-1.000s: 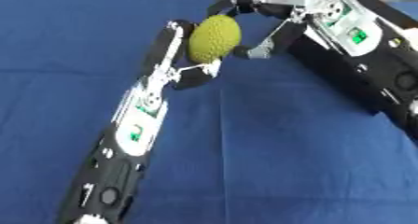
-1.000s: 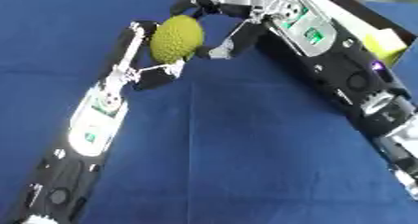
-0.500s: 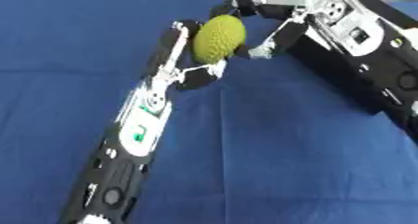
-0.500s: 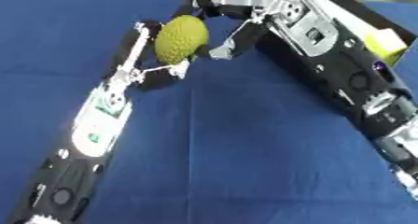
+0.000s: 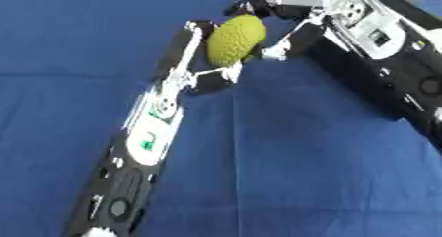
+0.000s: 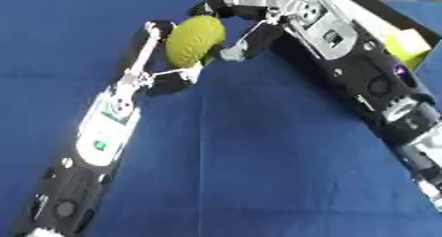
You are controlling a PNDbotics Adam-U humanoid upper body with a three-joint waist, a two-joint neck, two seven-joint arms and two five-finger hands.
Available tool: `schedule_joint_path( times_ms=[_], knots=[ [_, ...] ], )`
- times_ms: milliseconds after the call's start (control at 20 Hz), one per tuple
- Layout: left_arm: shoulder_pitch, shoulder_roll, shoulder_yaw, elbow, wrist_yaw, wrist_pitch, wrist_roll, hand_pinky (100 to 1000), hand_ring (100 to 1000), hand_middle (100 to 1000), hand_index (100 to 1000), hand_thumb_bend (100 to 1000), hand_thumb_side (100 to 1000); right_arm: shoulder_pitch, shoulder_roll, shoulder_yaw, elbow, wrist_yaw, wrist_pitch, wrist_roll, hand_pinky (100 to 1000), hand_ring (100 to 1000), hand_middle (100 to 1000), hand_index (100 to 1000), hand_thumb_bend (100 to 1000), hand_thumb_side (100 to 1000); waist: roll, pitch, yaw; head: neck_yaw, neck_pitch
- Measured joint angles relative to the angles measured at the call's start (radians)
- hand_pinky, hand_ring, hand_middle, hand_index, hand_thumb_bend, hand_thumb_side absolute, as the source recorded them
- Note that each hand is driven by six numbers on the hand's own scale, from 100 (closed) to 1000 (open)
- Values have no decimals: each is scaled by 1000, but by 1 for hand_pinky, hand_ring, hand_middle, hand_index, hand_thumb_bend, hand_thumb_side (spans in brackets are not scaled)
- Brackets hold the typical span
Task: Pick up the objects with one hand, pass them to the other hand, and then place them into the box on the other side of the table.
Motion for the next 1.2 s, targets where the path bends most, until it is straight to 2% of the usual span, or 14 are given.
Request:
schedule_joint_path(
  times_ms=[200,300,350,450,600,650,750,800,850,1200],
  knots=[
    [0,-7,0,-4,0,1,1,569,553,452,548,100,100,0,0,-14,-3,-49,35,35,758,1000,497,511,100,100,0,0,-4,0,0],
    [0,-7,0,-4,0,2,2,576,560,464,574,123,100,0,0,-19,-7,-67,51,51,749,1000,477,489,186,100,0,0,-4,0,0],
    [0,-7,0,-4,0,3,3,579,565,474,588,182,100,0,0,-21,-7,-76,59,59,746,1000,472,483,209,100,0,0,-4,0,0],
    [1,-7,0,-4,-5,7,6,596,586,508,635,395,181,0,0,-27,-11,-89,70,70,742,1000,465,473,242,100,0,0,-4,0,0],
    [3,-6,0,-4,-15,9,15,637,652,595,754,766,349,0,-1,-36,-20,-101,79,79,741,999,461,470,248,100,0,0,-5,1,0],
    [5,-5,0,-4,-20,8,20,646,669,612,774,827,369,1,-2,-40,-22,-103,80,80,742,999,461,470,250,100,0,0,-5,2,0],
    [9,-2,0,-4,-35,2,30,657,683,624,792,1000,492,1,-4,-45,-26,-108,83,83,740,998,460,471,241,100,0,0,-5,2,-1],
    [10,2,0,-4,-44,0,36,656,684,624,793,1000,542,2,-6,-48,-26,-110,85,85,740,997,458,470,242,100,0,0,-5,2,-1],
    [11,4,1,-4,-53,-1,45,655,682,623,790,1000,549,2,-9,-51,-26,-111,87,87,739,996,457,470,244,100,0,0,-5,2,-2],
    [20,10,6,-5,-72,-3,94,652,680,618,793,1000,548,10,-14,-64,-26,-114,92,92,738,994,455,469,240,100,0,0,-7,6,-9]
  ],
)
